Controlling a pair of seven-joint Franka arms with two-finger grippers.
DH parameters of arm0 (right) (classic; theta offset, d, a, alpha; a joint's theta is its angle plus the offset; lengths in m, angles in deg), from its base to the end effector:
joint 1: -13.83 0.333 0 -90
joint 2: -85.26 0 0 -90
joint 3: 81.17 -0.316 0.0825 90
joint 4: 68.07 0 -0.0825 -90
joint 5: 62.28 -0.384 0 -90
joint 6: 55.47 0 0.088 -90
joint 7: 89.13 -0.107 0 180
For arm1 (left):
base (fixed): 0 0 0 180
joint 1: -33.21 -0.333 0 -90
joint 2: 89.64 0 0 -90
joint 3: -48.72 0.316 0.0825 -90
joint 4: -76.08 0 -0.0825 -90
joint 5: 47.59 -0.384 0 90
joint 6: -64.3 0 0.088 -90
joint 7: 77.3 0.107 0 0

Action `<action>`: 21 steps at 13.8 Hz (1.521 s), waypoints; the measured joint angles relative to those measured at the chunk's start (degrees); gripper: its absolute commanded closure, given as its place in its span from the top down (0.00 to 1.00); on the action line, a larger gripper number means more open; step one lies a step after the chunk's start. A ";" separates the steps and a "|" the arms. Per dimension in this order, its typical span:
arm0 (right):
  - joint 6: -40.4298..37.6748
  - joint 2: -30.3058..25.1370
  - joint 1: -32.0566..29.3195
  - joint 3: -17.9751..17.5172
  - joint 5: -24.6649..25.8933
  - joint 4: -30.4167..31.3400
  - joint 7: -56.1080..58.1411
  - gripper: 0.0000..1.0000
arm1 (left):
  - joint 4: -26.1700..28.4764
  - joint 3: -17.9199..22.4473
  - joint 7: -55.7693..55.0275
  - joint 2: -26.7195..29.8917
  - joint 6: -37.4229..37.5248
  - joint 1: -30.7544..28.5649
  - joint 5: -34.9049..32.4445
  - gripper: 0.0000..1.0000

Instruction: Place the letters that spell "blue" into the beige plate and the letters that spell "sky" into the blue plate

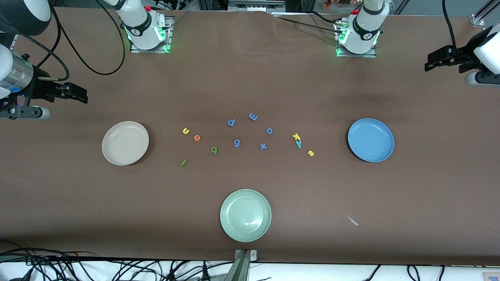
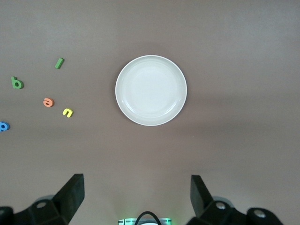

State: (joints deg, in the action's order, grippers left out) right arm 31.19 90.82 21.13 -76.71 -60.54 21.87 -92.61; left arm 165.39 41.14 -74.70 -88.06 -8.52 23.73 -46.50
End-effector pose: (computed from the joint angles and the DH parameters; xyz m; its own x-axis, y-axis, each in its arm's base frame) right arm 0.5727 0.0270 0.5658 0.9885 -0.0143 -0.1508 -0.0072 -0.9989 0.0470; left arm 0.5116 0.0135 0.6226 0.9664 -0.0180 -0.2565 -0.0114 -0.9996 0.0270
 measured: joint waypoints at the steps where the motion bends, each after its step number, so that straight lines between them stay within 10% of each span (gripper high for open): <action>1: 0.00 0.00 0.00 0.00 0.00 0.00 0.02 1.00 | 0.00 -0.03 0.02 0.00 0.00 -0.47 0.00 1.00; 16: 0.02 0.02 0.00 0.00 0.00 0.00 0.05 1.00 | 0.38 -1.00 -0.03 -0.50 -2.07 -0.01 -0.01 1.00; 21: 0.02 0.04 0.07 -0.06 0.00 -0.01 0.05 1.00 | 8.69 -1.83 2.37 -2.54 -9.71 1.32 1.00 1.00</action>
State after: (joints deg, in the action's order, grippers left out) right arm 31.22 90.85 21.20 -76.77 -60.54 21.85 -92.56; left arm 174.08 39.31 -72.33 -90.60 -18.23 25.05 -45.50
